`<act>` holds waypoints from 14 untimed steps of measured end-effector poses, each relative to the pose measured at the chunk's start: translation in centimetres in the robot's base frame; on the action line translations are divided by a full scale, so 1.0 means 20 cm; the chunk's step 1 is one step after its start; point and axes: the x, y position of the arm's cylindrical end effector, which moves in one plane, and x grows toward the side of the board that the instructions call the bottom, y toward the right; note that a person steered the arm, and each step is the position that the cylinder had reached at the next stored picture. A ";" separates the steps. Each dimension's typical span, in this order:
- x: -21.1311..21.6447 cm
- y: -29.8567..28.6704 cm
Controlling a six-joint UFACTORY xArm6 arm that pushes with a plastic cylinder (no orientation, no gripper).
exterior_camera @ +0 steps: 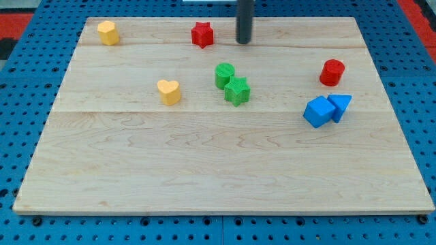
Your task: Move the red circle towards the top right
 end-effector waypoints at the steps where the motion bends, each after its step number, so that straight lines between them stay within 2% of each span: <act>1: 0.04 0.41; 2: 0.10 0.86; 3: 0.43 1.15; 4: 0.62 1.03; 6: 0.41 0.67; 7: 0.52 0.79; 8: 0.51 0.51; 9: 0.50 0.44; 10: 0.33 0.43; 13: 0.29 0.09; 14: 0.23 0.10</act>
